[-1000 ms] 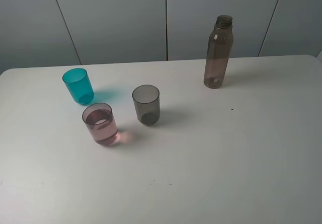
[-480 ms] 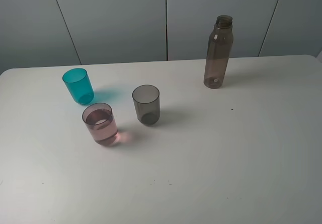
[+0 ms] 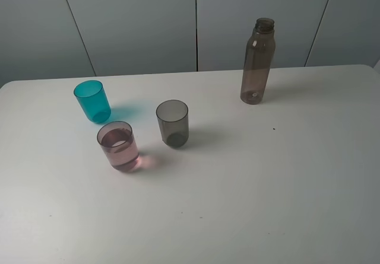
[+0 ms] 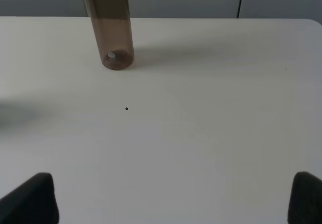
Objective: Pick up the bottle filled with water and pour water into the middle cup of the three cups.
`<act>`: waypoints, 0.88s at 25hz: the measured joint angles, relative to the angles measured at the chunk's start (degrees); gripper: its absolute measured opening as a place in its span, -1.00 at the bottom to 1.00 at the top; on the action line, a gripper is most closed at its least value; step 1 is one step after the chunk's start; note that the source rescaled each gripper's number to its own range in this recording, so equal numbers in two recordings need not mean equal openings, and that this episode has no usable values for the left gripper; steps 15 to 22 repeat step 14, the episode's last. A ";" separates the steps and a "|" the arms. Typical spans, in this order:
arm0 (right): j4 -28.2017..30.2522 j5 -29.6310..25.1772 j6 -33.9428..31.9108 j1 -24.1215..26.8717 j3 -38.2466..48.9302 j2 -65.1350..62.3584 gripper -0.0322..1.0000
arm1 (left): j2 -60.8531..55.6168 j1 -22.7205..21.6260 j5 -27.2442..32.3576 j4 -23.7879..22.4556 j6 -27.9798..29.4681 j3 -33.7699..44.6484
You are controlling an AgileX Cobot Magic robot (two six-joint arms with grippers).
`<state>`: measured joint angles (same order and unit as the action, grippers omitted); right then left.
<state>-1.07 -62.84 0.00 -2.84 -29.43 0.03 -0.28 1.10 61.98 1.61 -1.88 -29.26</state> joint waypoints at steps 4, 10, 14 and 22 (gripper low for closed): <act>0.32 0.00 0.00 0.00 0.00 -0.09 0.93 | 0.00 0.00 0.00 0.00 0.00 0.00; 0.32 0.00 0.00 0.00 0.00 -0.09 0.93 | 0.00 0.00 0.00 0.00 0.00 0.00; 0.32 0.00 0.00 0.00 0.00 -0.09 0.93 | 0.00 0.00 0.00 0.00 0.00 0.00; 0.32 0.00 0.00 0.00 0.00 -0.09 0.93 | 0.00 0.00 0.00 0.00 0.00 0.00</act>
